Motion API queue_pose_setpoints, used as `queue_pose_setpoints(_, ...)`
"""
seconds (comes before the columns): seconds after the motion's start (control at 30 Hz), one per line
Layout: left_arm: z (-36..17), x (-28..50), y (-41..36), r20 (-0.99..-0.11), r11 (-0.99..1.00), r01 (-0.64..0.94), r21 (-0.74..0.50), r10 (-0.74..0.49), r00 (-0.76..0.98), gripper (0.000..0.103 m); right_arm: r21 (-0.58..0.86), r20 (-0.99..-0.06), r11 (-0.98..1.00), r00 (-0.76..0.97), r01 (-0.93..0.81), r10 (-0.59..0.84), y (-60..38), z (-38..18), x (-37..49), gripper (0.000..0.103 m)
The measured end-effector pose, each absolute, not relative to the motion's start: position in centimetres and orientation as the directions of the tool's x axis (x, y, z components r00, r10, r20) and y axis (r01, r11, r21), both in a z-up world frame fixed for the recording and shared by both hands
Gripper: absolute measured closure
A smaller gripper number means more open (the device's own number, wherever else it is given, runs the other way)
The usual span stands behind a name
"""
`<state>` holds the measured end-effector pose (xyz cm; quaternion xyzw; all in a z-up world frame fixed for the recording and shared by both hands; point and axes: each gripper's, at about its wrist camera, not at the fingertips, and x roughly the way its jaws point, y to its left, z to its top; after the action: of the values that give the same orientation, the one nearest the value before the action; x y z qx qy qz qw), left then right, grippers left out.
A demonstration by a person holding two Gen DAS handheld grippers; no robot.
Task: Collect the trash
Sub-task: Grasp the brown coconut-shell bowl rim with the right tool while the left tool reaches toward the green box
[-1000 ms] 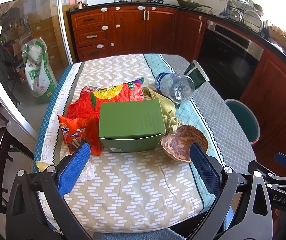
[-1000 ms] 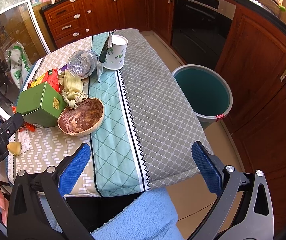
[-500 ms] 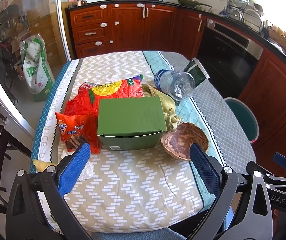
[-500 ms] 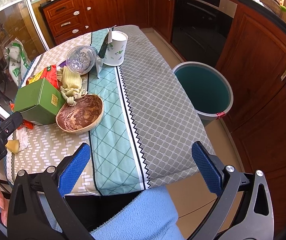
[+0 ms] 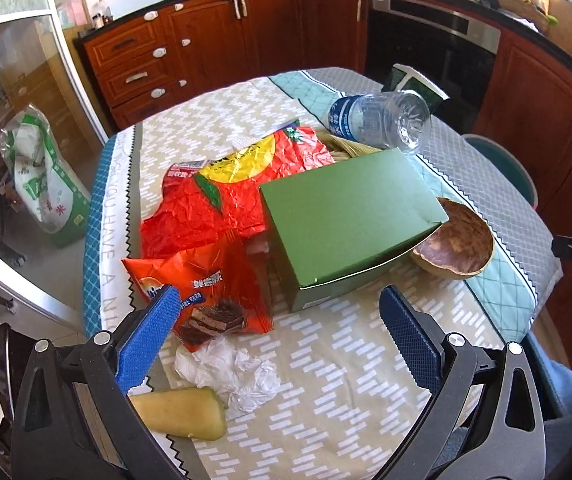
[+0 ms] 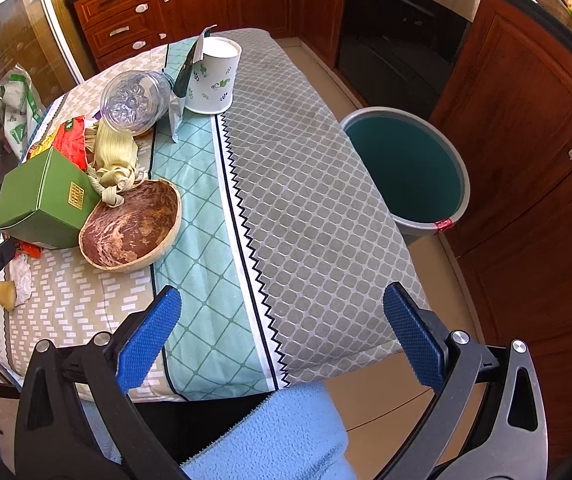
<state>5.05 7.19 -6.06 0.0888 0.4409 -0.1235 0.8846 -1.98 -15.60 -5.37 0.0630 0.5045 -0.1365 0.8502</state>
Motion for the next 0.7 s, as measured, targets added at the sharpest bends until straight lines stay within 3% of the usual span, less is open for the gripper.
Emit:
queue_pose_setpoints(0.23, -7.4, 6.3, 6.5, -0.811, 0.904, 0.425, -0.050, -0.285, 0.511, 0.006, 0.002, -0.889, 0.960, 0.439, 0.279, -0.126, -15.5, -6.1, 0.5, 0.006)
queue_pose_setpoints(0.37, -7.4, 6.1, 5.6, -0.807, 0.877, 0.465, -0.123, -0.361, 0.467, 0.032, 0.036, -0.879, 0.964, 0.468, 0.262, -0.094, -15.0, -5.7, 2.4, 0.006)
queue_pose_setpoints(0.63, -7.7, 4.0, 5.8, -0.782, 0.844, 0.476, -0.247, -0.464, 0.417, 0.036, 0.071, -0.915, 0.976, 0.402, 0.207, -0.019, -13.7, -9.3, 5.3, 0.006)
queue_pose_setpoints(0.7, -8.1, 3.9, 5.7, -0.785, 0.843, 0.469, -0.264, -0.470, 0.403, 0.036, 0.103, -0.923, 0.975, 0.385, 0.195, 0.021, -13.6, -10.2, 5.3, 0.017)
